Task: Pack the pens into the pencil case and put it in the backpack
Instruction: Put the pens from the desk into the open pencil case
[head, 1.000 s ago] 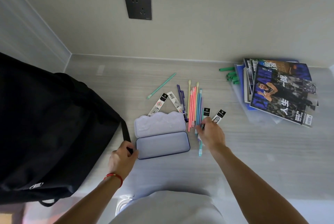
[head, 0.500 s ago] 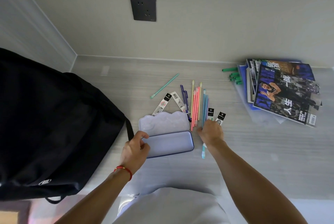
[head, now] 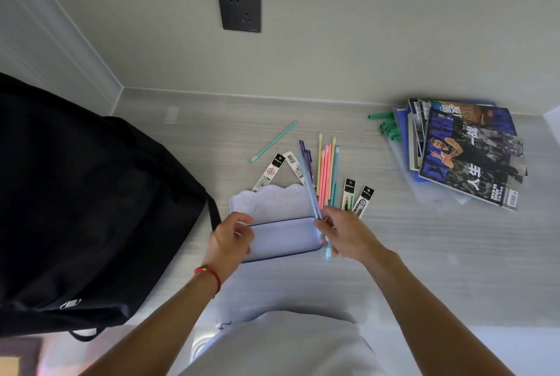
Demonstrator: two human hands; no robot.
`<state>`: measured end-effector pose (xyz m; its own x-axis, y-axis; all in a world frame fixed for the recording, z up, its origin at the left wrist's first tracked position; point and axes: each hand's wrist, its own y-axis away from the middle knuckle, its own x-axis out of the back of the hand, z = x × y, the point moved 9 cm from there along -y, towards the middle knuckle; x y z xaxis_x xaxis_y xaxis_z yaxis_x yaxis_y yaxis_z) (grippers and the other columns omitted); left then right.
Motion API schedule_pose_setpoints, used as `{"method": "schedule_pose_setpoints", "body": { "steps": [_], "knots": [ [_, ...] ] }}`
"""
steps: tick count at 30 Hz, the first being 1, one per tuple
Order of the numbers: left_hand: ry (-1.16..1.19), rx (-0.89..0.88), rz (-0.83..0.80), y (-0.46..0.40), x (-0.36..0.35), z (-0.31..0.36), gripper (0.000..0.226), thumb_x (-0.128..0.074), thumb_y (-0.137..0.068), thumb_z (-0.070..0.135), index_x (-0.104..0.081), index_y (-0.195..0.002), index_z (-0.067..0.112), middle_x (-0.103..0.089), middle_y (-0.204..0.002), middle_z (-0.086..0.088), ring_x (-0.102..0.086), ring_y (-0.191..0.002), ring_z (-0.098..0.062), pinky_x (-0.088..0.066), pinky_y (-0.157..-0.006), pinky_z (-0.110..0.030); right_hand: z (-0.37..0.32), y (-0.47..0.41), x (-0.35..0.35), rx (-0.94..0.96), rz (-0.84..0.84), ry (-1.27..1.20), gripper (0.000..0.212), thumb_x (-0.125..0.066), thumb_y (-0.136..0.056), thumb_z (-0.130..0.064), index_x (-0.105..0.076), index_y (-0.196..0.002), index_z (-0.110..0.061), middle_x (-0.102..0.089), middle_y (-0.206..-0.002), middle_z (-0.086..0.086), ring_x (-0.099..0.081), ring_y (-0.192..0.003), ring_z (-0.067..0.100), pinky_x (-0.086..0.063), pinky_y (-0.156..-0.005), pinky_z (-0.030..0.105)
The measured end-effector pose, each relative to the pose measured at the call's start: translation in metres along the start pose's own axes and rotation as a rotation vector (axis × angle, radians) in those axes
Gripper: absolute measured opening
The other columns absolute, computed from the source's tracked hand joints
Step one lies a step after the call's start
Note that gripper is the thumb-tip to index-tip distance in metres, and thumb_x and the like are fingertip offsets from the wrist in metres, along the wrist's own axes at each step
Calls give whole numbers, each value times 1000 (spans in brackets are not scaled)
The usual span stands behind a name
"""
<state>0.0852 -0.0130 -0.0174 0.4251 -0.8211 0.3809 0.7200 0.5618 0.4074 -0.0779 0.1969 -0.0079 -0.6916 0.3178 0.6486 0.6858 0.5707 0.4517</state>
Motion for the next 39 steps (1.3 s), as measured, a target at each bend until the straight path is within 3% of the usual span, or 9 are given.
{"method": "schedule_pose_setpoints", "body": {
  "steps": [3, 7, 9, 12, 19, 24, 28, 33, 39],
  "knots": [
    [166, 55, -4, -7, 8, -5, 22, -58, -94, 19, -60, -113, 29, -65, -101, -8, -66, -61, -16, -56, -58, -33, -32, 12, -29, 221, -127, 410, 20, -51, -102, -34, -56, -101, -15, -72, -91, 12, -69, -78, 34, -54, -63, 38],
    [287, 17, -92, -8, 9, -8, 29, -60, -95, 35, -54, -123, 39, -66, -96, -4, -67, -71, -20, -60, -66, -35, -49, 19, -55, 351, -193, 617, 20, -47, -102, -39, -55, -108, -22, -71, -95, 9, -67, -85, 35, -48, -67, 36],
    [219, 24, -39, -8, 14, -15, 11, -54, -99, 27, -64, -104, 26, -66, -82, -9, -62, -66, -22, -56, -63, -37, -48, 16, -56, 343, -199, 626, 17, -48, -101, -38, -55, -106, -23, -71, -97, 8, -66, -86, 34, -48, -68, 36],
    [155, 76, -52, -8, 9, -30, 23, -46, -102, 21, -62, -88, 11, -67, -75, -7, -55, -64, -23, -47, -57, -36, -42, 12, -49, 311, -192, 579, 15, -50, -100, -33, -58, -107, -23, -71, -101, 7, -65, -89, 32, -53, -73, 37],
    [-183, -39, -85, -7, 8, -35, 23, -59, -92, 34, -64, -71, 30, -53, -55, 15, -46, -52, -3, -39, -48, -10, -20, 2, -38, 233, -173, 511, 11, -54, -101, -29, -60, -101, -19, -63, -97, 8, -61, -90, 30, -46, -73, 36],
    [-379, -222, -68, -4, 1, -22, 4, -68, -87, 21, -70, -88, 25, -63, -81, 9, -57, -70, -9, -43, -63, -10, -17, 0, -36, 262, -95, 628, 12, -51, -103, -29, -60, -106, -21, -62, -99, 4, -64, -94, 28, -45, -71, 35],
    [-519, -281, -150, -2, -15, -21, 11, -66, -91, 23, -69, -100, 20, -60, -98, 5, -59, -84, -14, -50, -76, -19, -23, -4, -39, 269, -107, 658, 11, -54, -101, -27, -64, -102, -21, -65, -98, 4, -59, -99, 26, -50, -77, 38],
    [-692, -337, -148, 3, -23, -18, 15, -59, -94, 31, -68, -87, 21, -62, -91, 2, -56, -87, -17, -53, -73, -30, -32, -9, -50, 278, -120, 638, 12, -58, -97, -26, -69, -102, -22, -67, -101, 3, -51, -107, 25, -45, -79, 36],
    [-824, -445, -171, 6, -27, -16, 21, -53, -98, 31, -72, -95, 21, -68, -94, 0, -59, -95, -18, -55, -78, -31, -18, -10, -55, 240, -150, 544, 20, -68, -92, -29, -69, -109, -17, -62, -107, 4, -51, -110, 22, -47, -91, 38]
  ]
}}
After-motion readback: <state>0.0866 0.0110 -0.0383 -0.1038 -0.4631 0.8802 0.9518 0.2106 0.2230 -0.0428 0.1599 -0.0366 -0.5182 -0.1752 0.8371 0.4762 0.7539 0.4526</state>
